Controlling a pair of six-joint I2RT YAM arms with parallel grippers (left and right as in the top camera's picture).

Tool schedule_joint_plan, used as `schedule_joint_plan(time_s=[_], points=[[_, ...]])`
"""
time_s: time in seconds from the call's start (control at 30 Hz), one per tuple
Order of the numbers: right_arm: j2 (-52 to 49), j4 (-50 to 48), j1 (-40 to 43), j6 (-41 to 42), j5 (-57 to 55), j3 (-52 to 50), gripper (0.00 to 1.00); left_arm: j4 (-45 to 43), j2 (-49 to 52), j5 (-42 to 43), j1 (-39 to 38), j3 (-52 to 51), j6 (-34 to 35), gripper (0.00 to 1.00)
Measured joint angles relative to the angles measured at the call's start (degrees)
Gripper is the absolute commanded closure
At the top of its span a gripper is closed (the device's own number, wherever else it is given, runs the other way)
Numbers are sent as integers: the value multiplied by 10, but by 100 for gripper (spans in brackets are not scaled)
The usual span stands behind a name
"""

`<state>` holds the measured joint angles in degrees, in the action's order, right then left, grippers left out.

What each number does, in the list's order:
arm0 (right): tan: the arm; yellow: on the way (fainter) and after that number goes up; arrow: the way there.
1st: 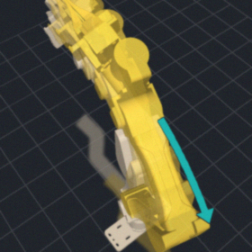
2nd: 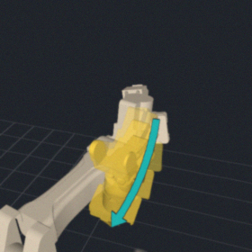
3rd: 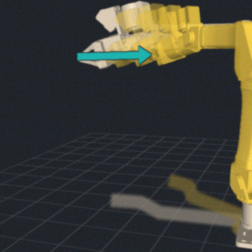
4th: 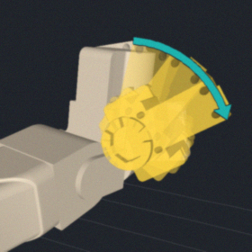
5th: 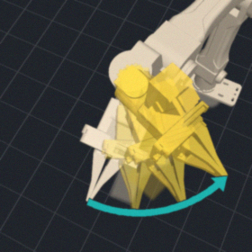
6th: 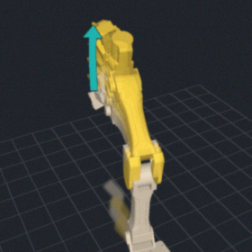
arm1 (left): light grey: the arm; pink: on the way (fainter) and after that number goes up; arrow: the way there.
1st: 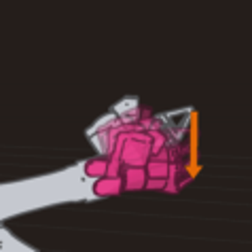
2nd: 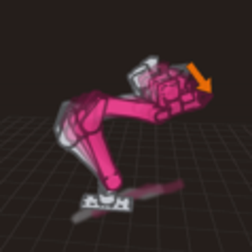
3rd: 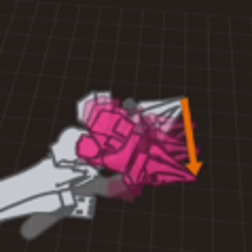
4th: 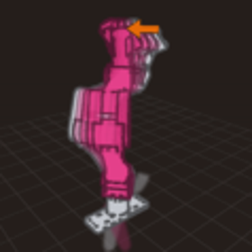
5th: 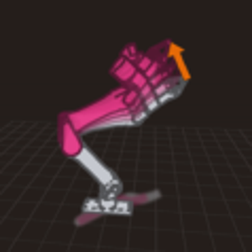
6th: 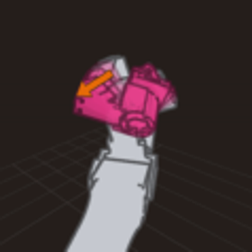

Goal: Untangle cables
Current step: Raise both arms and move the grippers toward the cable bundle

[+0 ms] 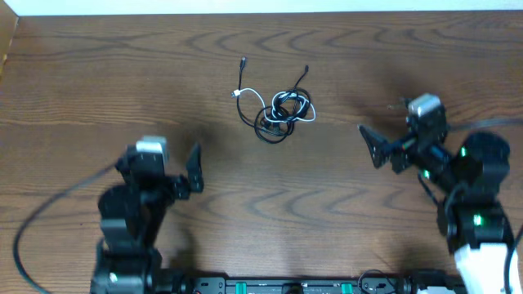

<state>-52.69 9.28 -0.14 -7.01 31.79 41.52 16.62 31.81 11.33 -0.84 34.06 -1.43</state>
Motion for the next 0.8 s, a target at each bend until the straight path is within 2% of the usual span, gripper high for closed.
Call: schedule_joint_plan(time_s=[0.23,0.33,0.47,0.6,0.8], points=[[-162,-6,0,2,106,120,1,130,218,31,0,205,0,0],[-216,-74,0,12,193,154,1,162,290,63,0,262,2,0],[-254,-212,-1,52,311,161,1,166,349,120,0,280,2,0],[-280,-376,-10,188,348,164,1,176,389,155,0,280,22,0],[-317,-419,-7,414,254,166,1,179,409,172,0,280,53,0]])
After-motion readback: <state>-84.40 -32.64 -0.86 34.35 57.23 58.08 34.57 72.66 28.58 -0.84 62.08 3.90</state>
